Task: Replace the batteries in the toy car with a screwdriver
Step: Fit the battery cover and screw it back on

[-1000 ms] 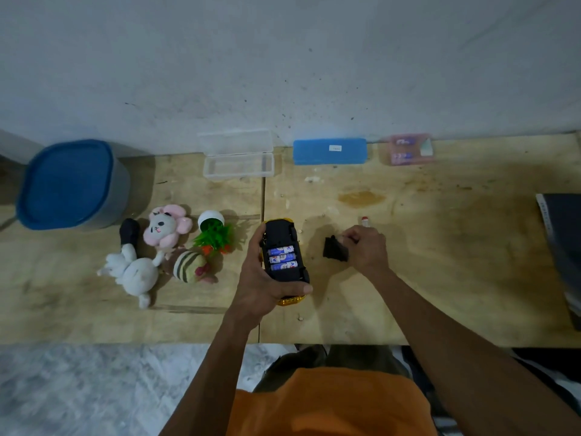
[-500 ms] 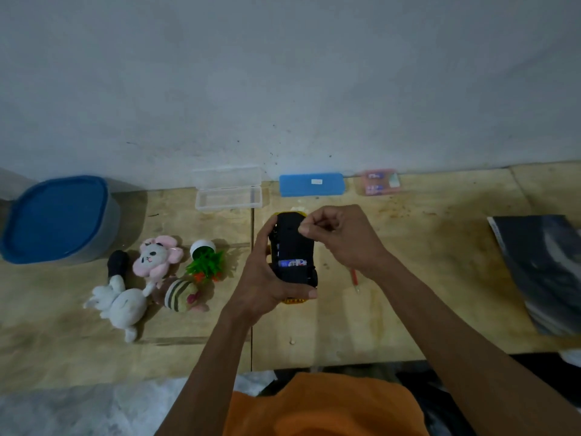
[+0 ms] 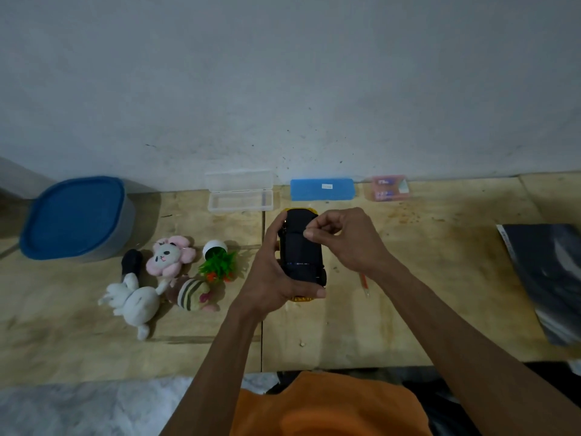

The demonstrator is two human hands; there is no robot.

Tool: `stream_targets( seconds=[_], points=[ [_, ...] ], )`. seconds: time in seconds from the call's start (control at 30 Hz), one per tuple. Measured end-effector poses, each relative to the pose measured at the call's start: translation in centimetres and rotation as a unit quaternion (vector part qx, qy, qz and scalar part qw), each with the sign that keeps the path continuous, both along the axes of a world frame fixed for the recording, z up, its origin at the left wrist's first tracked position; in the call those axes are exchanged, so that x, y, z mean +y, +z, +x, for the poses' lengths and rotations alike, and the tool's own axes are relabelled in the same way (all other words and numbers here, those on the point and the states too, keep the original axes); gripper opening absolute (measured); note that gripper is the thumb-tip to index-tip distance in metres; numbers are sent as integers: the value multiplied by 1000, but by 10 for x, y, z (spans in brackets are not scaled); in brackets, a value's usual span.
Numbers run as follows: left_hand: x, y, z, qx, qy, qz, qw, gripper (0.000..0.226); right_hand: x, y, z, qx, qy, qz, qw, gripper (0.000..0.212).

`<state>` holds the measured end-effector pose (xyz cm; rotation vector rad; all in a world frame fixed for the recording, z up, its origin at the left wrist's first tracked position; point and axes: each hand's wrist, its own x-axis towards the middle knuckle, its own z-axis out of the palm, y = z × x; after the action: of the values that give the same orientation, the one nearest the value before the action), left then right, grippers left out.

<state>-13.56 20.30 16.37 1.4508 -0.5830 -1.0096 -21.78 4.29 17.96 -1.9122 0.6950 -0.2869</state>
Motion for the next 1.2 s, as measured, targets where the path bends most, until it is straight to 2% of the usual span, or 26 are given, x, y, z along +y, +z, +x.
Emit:
stream_targets(
  seconds=[0.17,0.33,0.6,0.83,1.03,1.2],
  points=[
    [3,0,1,7,-4,-5,1000,136,2,1,2,17,8,-34,999,7],
    [1,3,5,-2,-13,-8,1000,136,3,2,5,-5,-2,-39,999,9],
    [6,-3,2,17,-4,-2,1000,135,-7,5,4,35,66,-30,997,13],
    [3,0,3,17,-18,5,1000,134,-13,8,5,28,81,-25,996,13],
    [3,-2,2,22,-12,9,1000,135,-7,3,5,37,45,-21,998,15],
    [5,-1,4,26,-7,7,1000,132,-14,7,3,31,54,-7,998,13]
  ],
)
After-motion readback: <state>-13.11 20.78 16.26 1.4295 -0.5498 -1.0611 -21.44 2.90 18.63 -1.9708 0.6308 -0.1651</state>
